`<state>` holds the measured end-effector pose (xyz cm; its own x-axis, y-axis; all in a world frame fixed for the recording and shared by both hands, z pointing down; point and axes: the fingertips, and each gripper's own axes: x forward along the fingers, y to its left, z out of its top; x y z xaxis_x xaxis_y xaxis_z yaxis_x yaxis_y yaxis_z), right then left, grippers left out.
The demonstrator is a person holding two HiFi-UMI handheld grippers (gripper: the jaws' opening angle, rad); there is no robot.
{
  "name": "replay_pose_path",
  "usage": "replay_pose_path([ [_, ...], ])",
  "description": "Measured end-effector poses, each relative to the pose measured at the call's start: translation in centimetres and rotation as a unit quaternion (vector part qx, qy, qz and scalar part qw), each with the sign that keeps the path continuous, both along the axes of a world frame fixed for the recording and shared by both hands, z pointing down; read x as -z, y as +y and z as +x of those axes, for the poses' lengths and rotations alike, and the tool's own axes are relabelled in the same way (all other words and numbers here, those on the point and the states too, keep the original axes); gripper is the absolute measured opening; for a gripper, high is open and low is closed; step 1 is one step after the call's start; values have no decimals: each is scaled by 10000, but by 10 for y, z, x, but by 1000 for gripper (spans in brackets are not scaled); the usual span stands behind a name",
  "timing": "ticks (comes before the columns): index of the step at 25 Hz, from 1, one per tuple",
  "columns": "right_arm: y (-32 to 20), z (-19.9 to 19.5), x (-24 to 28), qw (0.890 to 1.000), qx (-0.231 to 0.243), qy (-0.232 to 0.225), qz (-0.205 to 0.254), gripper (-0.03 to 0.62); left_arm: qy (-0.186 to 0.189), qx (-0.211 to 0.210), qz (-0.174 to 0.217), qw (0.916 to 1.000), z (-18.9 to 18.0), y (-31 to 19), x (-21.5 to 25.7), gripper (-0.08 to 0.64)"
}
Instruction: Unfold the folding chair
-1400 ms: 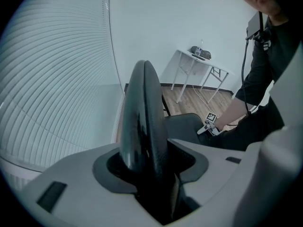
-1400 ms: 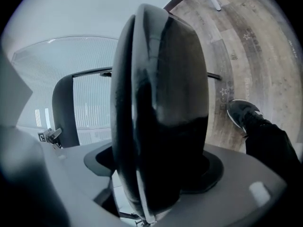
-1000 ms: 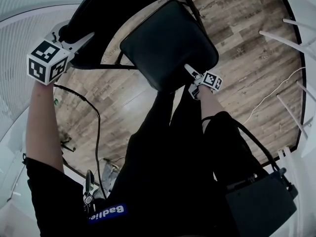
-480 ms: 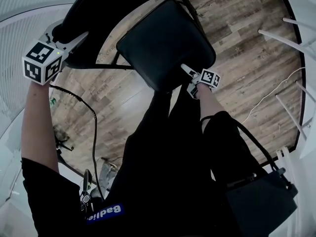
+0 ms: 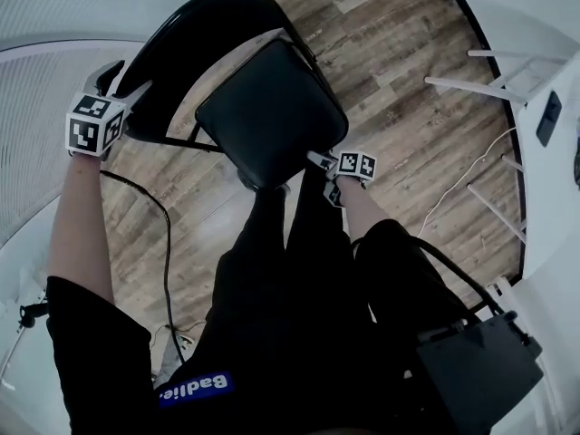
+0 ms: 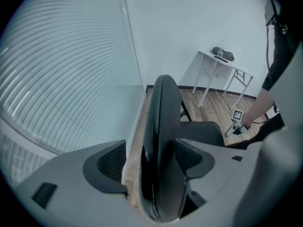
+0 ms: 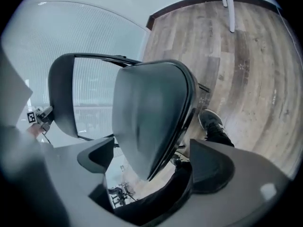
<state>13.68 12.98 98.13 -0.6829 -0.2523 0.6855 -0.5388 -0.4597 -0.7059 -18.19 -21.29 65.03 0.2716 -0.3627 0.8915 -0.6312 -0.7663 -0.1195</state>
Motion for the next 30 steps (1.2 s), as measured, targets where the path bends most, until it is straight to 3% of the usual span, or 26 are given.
replay_pose_path([
  [3,-3,2,60,9992,274,-166,226,468,116,469,88,9988,-4,18,31,304],
  [6,-15,4,120,9971,501,-241,517,466,253,643,68,9976,-3,46,54,304],
  [13,-68,3,241,9818,1267,18,1416,433,1084,1106,297,9875,9,102,100,304],
  [16,-79,-8,288,9717,1574,57,1763,395,1657,1345,300,9765,23,135,119,302],
  [18,-85,-17,315,9628,1832,90,1983,376,2138,1614,293,9630,33,153,130,302],
  [21,-88,-41,354,9459,2266,16,2324,346,2832,1939,246,9389,51,182,146,302],
  [24,-89,-71,395,9247,2634,-166,2744,312,3248,1830,213,9277,77,216,164,301],
  [26,-92,-89,423,9048,2882,-202,3130,273,3478,1686,268,9219,91,234,180,290],
  [30,-101,-120,482,8581,3290,-103,3941,194,3918,1585,566,9045,100,257,217,189],
])
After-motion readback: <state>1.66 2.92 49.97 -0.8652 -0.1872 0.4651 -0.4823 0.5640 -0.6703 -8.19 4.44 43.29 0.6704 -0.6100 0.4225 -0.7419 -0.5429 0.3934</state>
